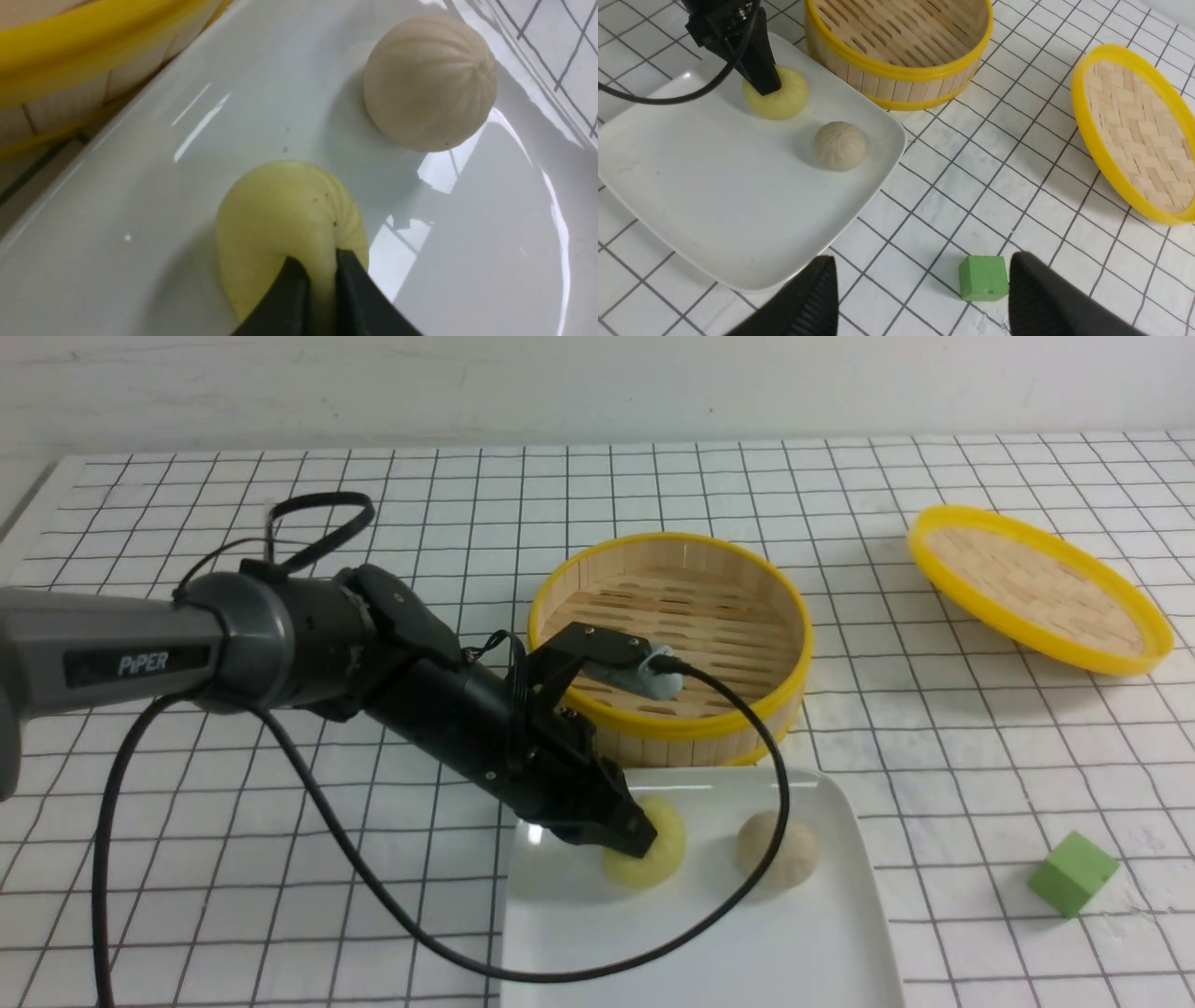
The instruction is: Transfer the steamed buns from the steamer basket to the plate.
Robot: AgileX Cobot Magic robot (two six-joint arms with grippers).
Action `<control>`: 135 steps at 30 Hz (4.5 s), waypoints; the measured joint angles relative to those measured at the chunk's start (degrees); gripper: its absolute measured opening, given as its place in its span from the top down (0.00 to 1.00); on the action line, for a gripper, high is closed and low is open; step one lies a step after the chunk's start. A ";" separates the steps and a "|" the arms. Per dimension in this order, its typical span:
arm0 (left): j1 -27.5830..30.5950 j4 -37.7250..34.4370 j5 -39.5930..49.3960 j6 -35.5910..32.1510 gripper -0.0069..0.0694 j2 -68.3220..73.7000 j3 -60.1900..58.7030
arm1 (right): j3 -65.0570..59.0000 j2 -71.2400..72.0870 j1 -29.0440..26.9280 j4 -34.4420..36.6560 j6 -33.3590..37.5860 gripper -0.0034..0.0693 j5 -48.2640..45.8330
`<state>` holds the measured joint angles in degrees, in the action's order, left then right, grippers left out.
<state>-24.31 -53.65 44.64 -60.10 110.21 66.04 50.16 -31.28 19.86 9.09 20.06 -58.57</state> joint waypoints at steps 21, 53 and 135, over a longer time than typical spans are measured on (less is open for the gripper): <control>0.00 2.56 1.69 2.85 0.19 -5.30 2.00 | 0.00 0.00 0.00 0.00 0.00 0.29 -1.27; 0.00 63.78 14.91 57.41 0.31 -58.37 3.72 | -0.07 0.00 0.00 1.20 -0.01 0.29 14.11; 0.00 82.13 26.29 65.79 0.39 -94.06 -17.65 | -20.14 32.55 0.00 2.83 -6.69 0.29 10.54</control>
<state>-24.31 28.49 70.93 5.69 16.15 48.38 30.02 1.27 19.86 11.93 13.38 -48.04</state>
